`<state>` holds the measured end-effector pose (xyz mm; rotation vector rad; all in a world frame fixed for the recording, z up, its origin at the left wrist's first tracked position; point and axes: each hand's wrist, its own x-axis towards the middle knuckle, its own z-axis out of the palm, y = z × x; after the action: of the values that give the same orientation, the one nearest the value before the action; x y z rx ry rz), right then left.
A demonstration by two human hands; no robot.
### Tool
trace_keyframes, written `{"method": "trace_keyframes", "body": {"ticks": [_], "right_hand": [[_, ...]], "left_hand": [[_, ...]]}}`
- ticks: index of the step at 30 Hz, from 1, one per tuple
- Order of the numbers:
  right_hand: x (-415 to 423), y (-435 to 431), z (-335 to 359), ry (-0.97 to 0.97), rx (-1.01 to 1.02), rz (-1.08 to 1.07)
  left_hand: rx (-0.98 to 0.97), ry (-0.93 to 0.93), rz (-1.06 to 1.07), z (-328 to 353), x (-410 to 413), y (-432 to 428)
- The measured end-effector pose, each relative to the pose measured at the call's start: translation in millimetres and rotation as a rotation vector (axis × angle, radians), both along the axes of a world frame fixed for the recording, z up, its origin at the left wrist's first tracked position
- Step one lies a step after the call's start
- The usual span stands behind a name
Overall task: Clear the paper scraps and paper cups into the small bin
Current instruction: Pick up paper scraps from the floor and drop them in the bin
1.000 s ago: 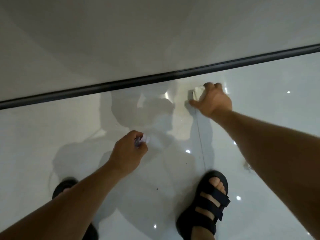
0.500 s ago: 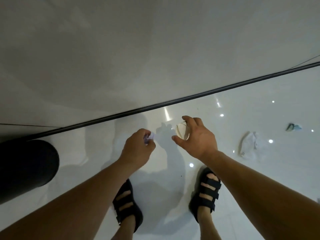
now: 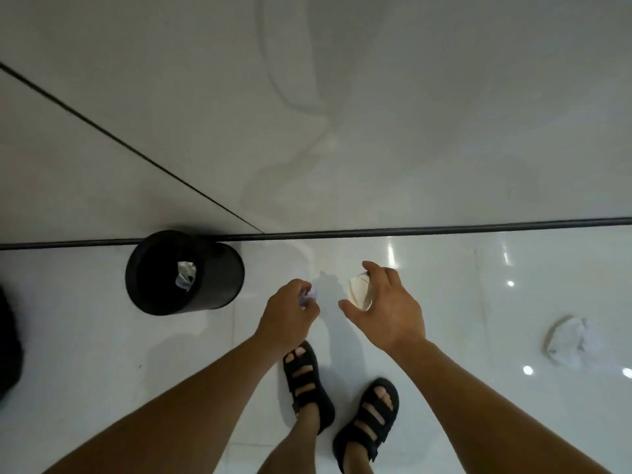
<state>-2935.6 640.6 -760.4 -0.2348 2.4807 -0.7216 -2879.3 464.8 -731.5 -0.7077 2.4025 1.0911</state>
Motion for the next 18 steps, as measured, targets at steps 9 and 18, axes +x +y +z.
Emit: {"method": "trace_keyframes", "body": {"ticks": [9,18], "right_hand": [[52.1,-153.4,-0.5,-0.043,-0.061,0.154],[77.6,-361.3,-58.8,-0.011,-0.014,0.296]], "left_hand": [[-0.080,0.003,0.243,3.4,75.0,-146.0],[-0.108,-0.063,0.301,-57.0,95.5,-335.6]]}}
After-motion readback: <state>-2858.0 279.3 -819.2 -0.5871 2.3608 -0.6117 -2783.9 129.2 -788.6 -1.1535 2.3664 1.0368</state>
